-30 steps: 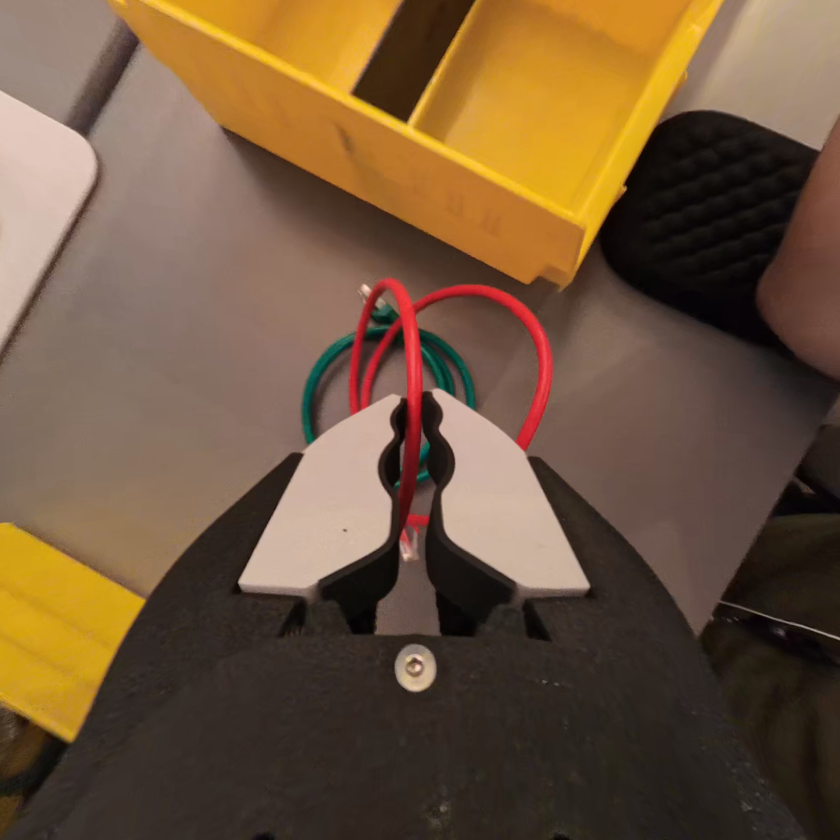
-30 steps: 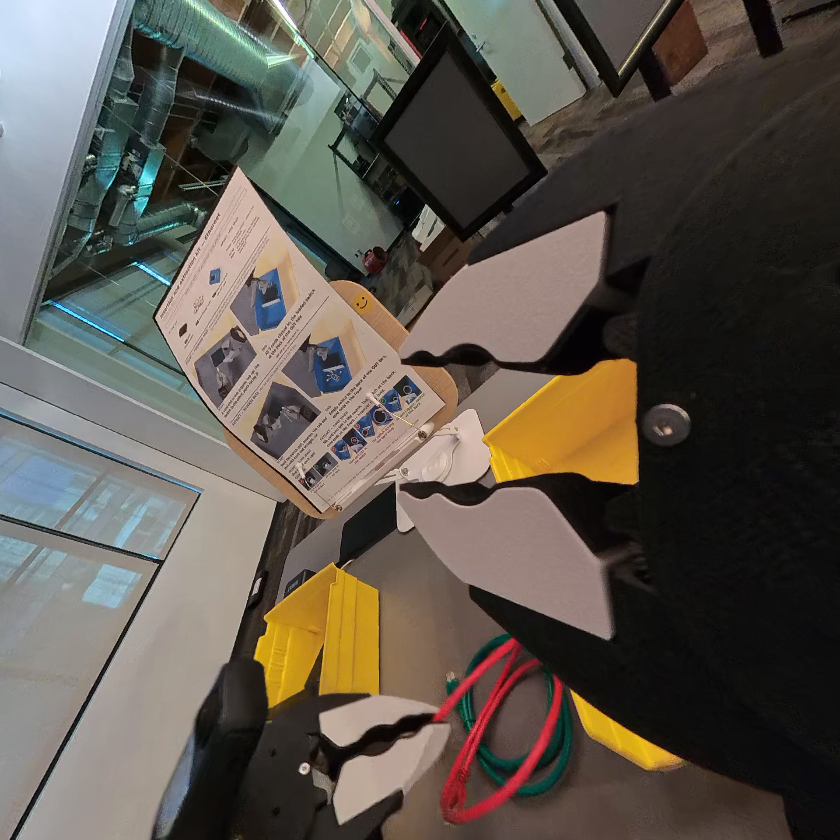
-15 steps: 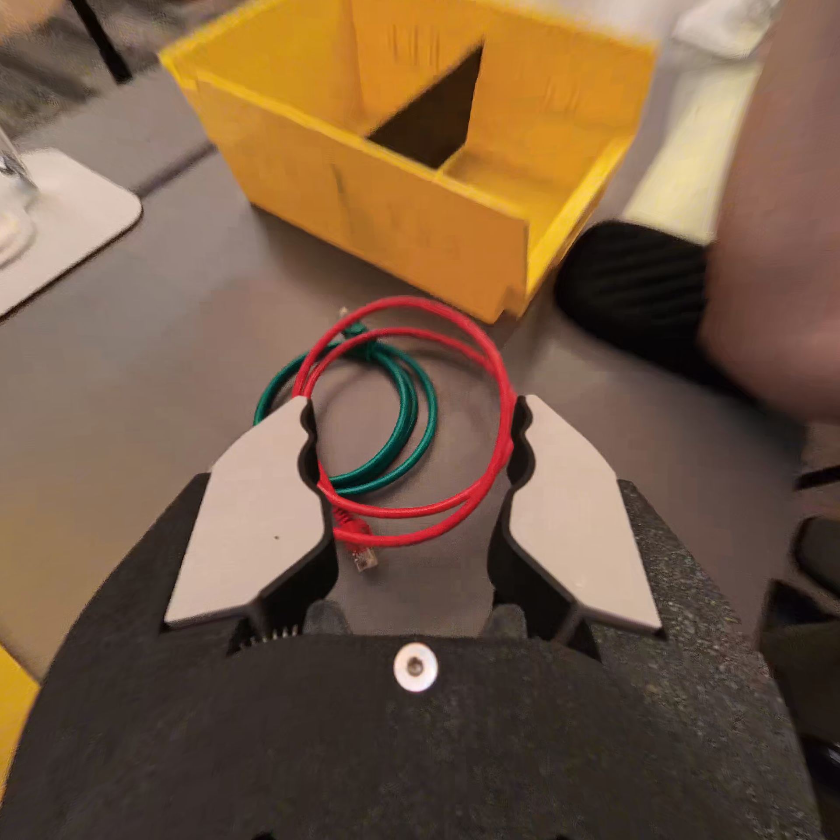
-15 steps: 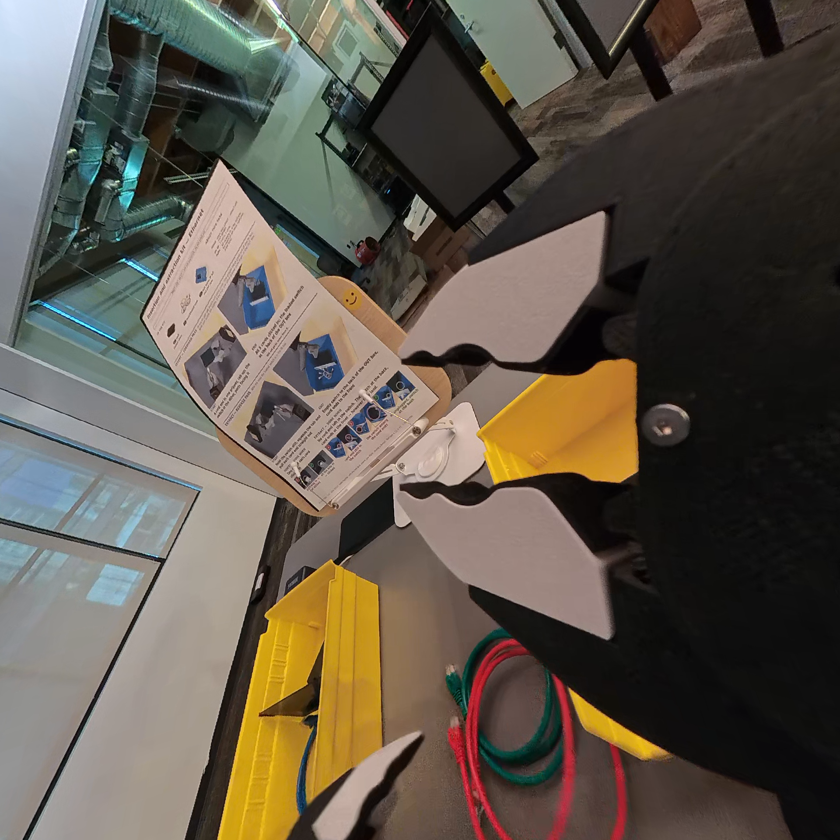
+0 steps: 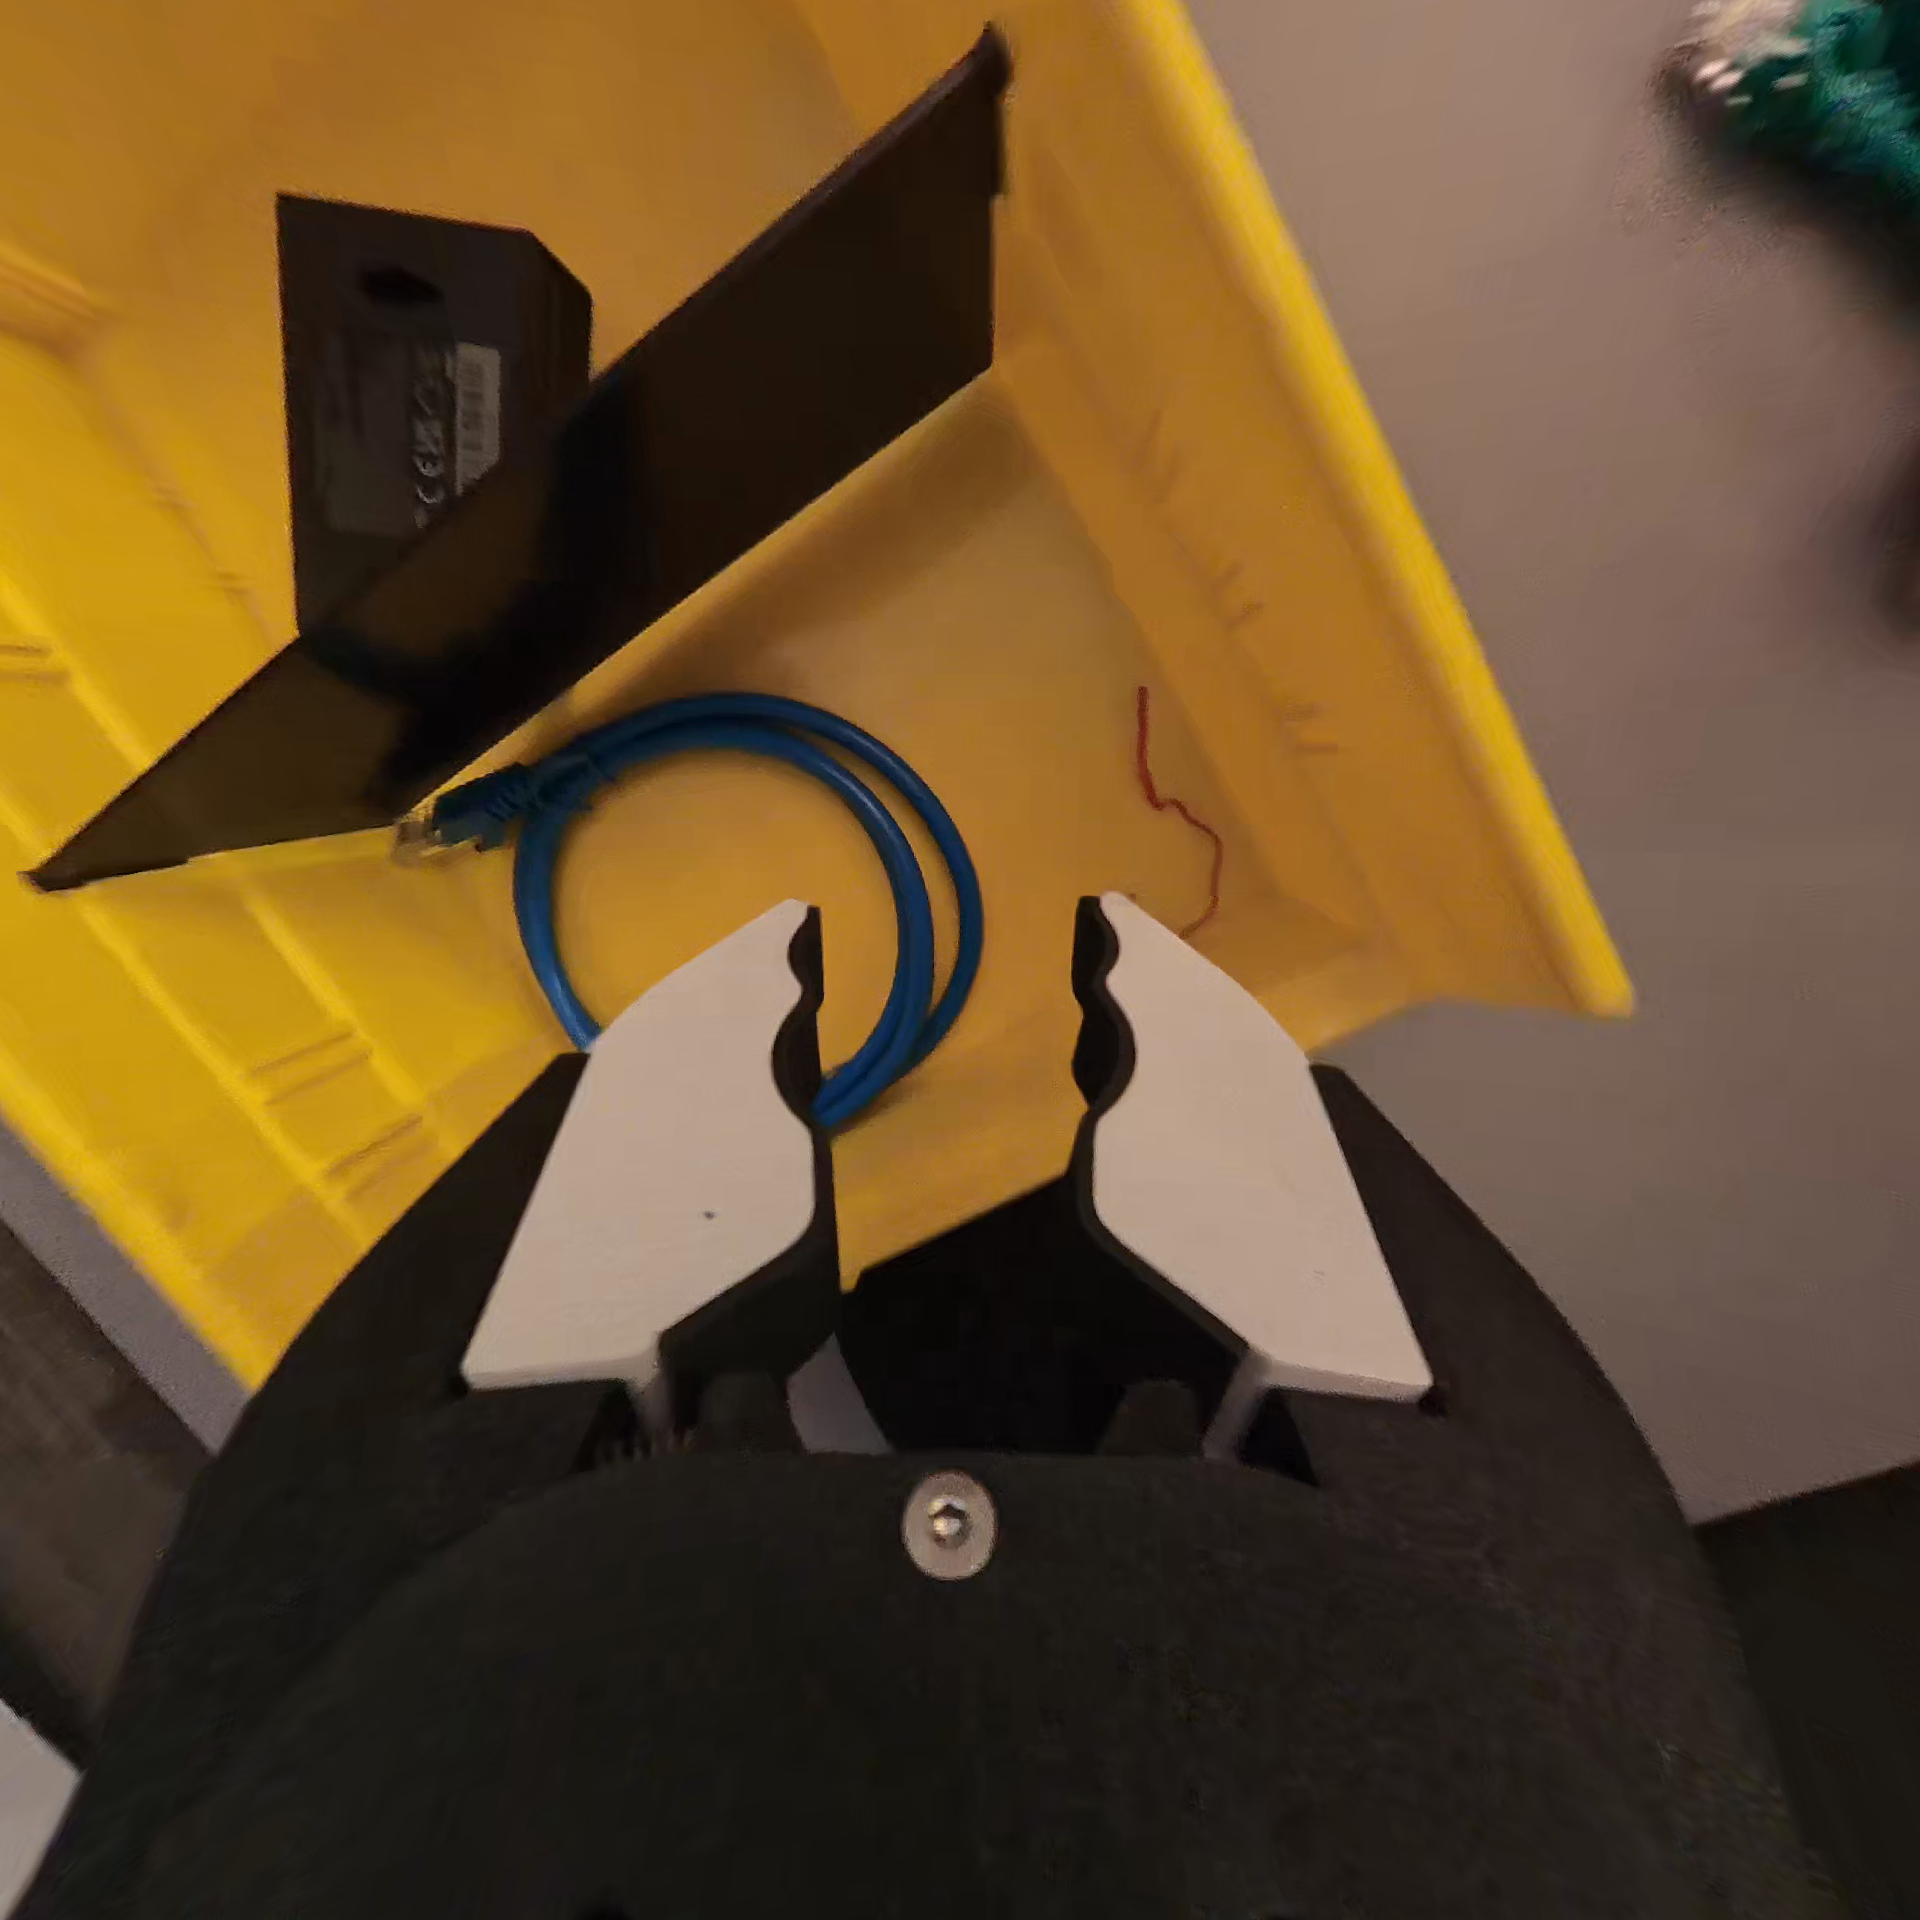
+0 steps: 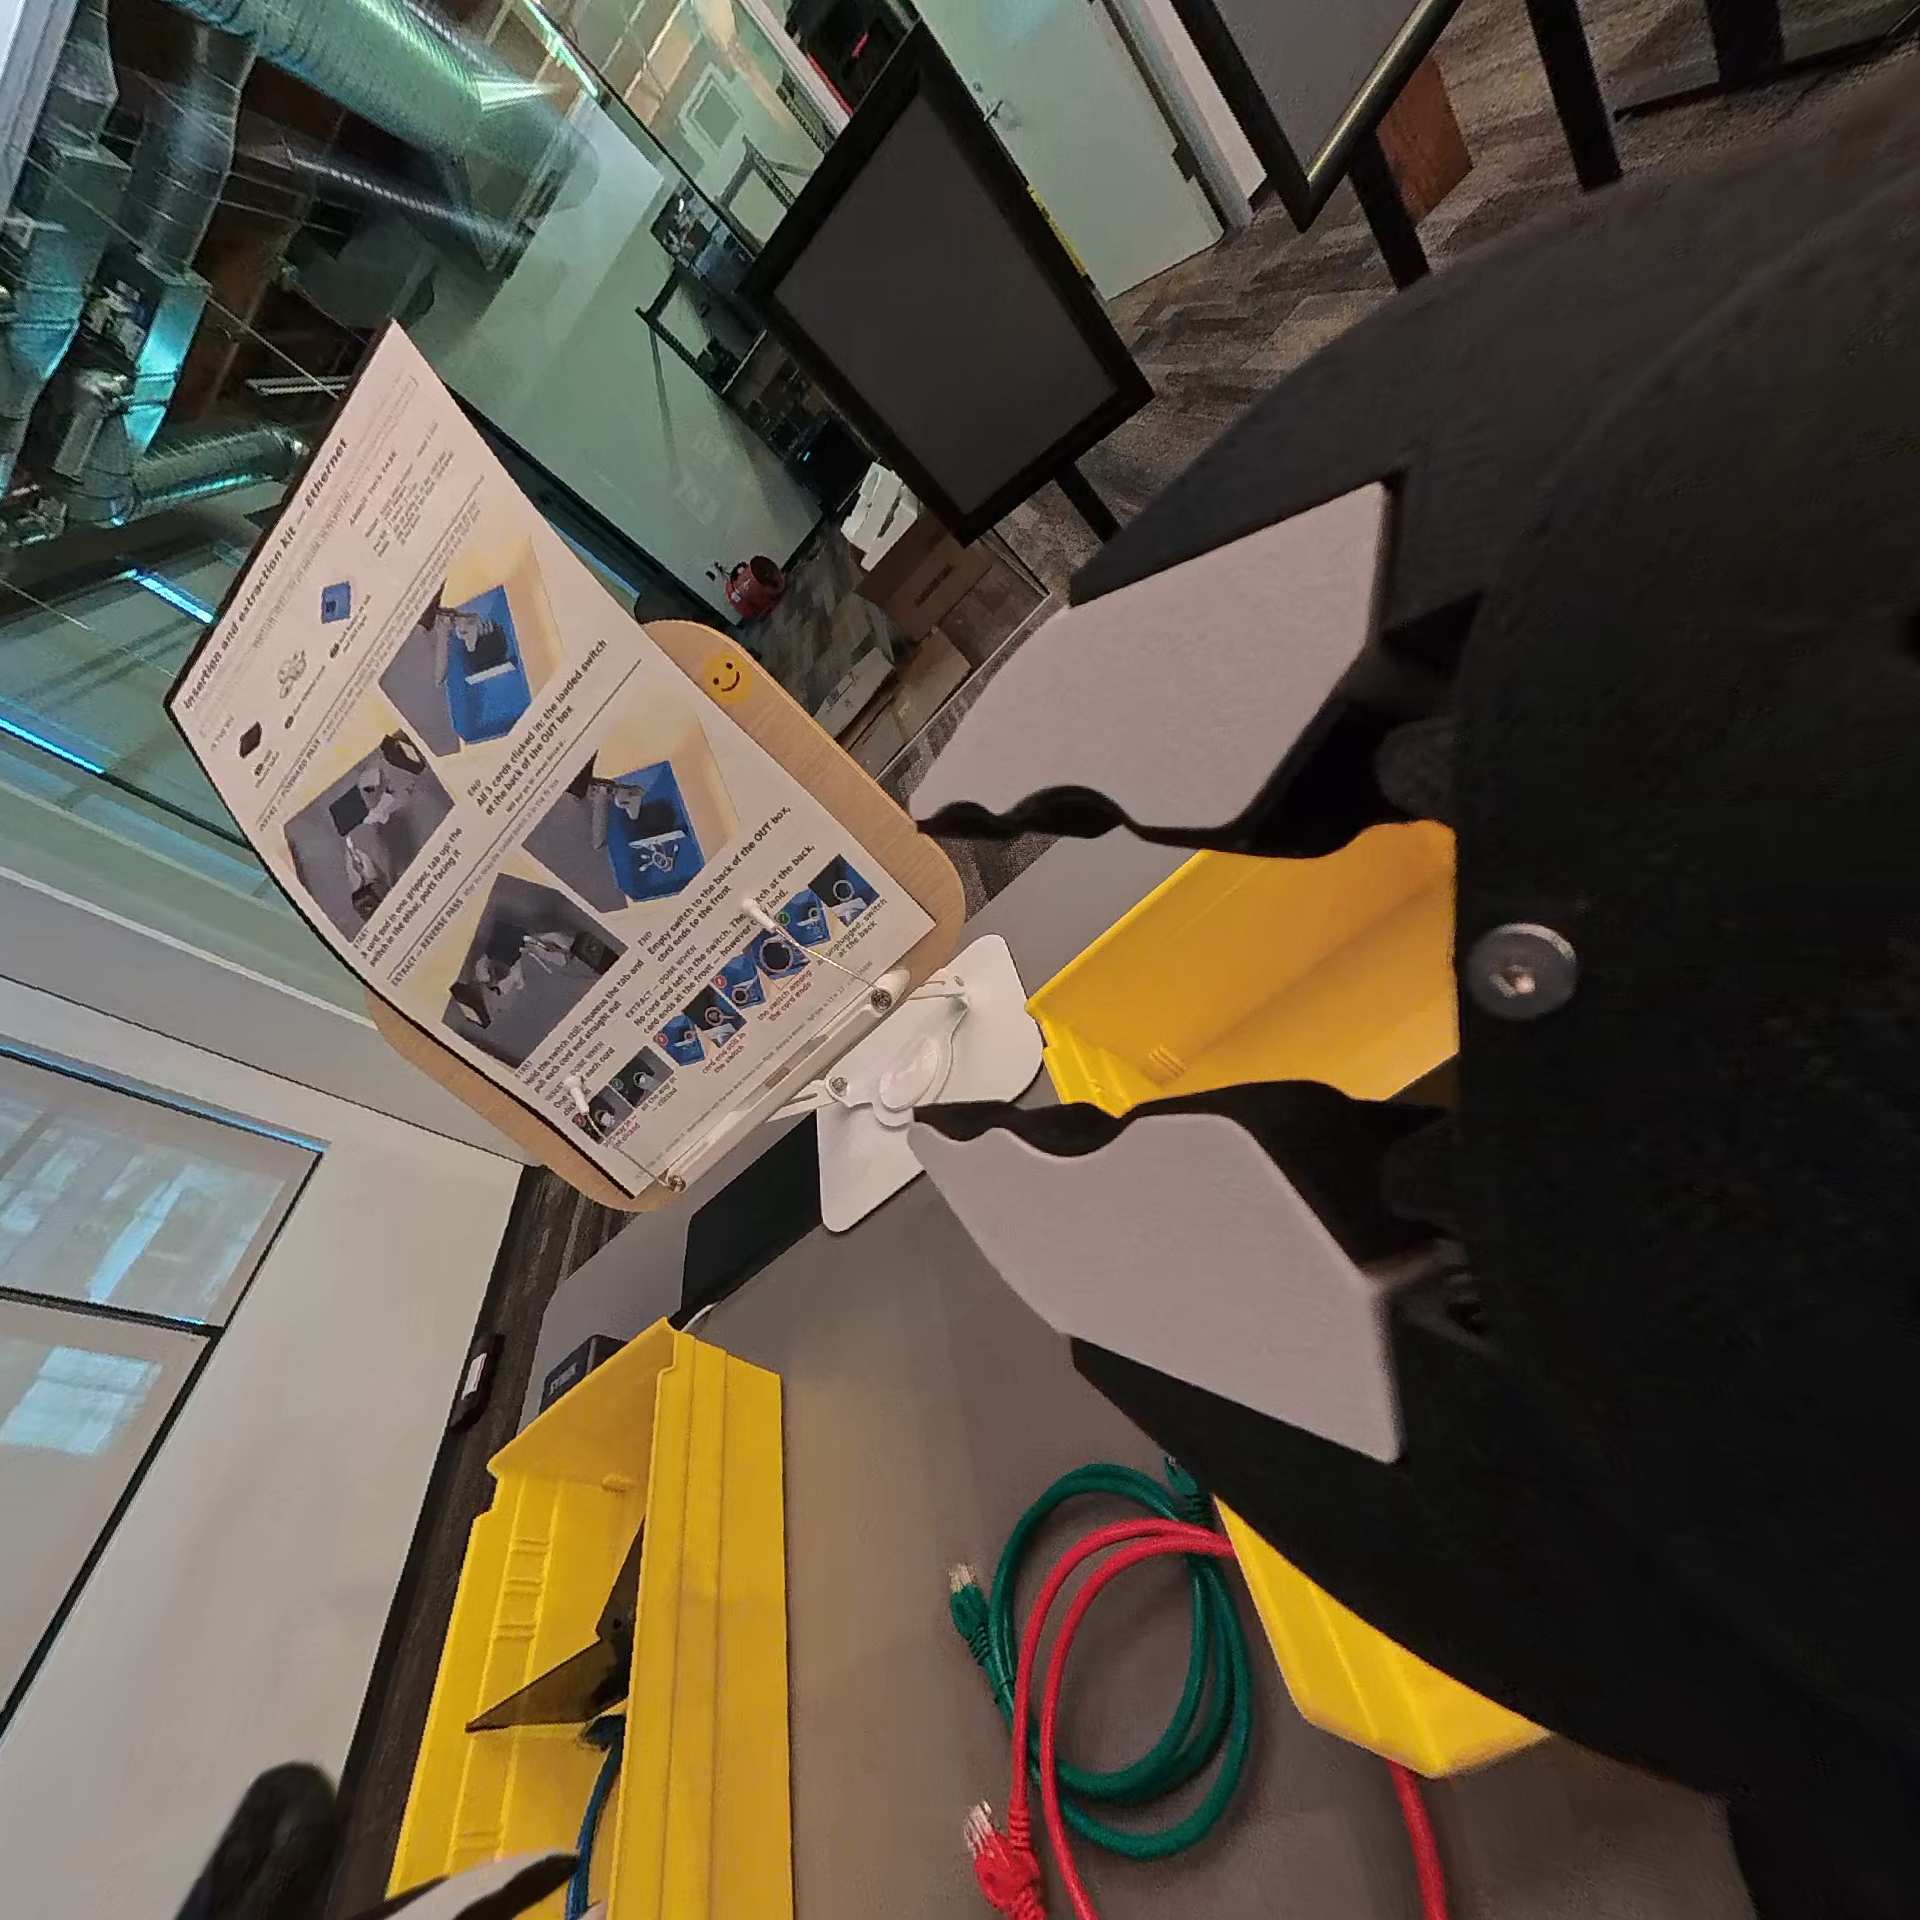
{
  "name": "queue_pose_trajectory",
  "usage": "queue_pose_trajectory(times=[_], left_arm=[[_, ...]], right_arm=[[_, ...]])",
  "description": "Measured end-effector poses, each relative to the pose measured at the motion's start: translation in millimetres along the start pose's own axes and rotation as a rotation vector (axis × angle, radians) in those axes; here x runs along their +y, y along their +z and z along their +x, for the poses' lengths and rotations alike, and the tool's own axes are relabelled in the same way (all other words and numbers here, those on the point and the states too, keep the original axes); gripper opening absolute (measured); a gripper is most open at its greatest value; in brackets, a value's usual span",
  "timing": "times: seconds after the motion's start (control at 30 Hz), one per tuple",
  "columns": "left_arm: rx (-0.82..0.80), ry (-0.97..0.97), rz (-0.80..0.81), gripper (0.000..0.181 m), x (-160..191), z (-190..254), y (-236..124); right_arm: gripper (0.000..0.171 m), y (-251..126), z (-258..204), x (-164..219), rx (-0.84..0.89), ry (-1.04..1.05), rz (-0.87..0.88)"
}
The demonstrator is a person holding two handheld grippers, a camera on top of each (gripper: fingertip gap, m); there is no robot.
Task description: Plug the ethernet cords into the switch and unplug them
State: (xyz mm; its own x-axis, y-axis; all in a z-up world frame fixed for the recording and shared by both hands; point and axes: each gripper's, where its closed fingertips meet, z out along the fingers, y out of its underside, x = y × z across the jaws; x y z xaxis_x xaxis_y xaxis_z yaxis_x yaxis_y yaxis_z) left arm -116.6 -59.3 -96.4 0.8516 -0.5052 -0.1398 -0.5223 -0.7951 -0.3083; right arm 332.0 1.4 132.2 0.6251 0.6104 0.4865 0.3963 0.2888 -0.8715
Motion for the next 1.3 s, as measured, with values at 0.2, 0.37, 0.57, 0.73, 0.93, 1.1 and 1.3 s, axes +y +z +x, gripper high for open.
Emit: queue_pose_trajectory(times=[0.2,0.37,0.57,0.73,0.93,1.1,1.3], left_arm=[[0.008,-0.090,-0.124,0.046,0,-6,35],[0.009,-0.124,-0.225,0.047,11,-10,52],[0.143,-0.125,-0.239,0.022,14,-3,56],[0.160,-0.095,-0.230,0.018,19,-5,37],[0.144,-0.063,-0.065,0.015,13,-2,-23],[0.105,-0.049,0.156,0.013,-7,12,-88],[0.031,0.212,0.302,0.013,-59,85,-123]], right_arm=[[0.050,2,1,6,0.003,0.002,-0.031],[0.050,7,0,10,-0.009,0.004,-0.049],[0.050,11,1,17,-0.004,-0.007,-0.084],[0.050,8,2,14,-0.003,0.000,-0.060],[0.049,2,6,15,0.011,0.010,-0.051],[0.049,-1,7,12,0.014,0.019,-0.032],[0.050,1,5,11,0.007,0.013,-0.032]])
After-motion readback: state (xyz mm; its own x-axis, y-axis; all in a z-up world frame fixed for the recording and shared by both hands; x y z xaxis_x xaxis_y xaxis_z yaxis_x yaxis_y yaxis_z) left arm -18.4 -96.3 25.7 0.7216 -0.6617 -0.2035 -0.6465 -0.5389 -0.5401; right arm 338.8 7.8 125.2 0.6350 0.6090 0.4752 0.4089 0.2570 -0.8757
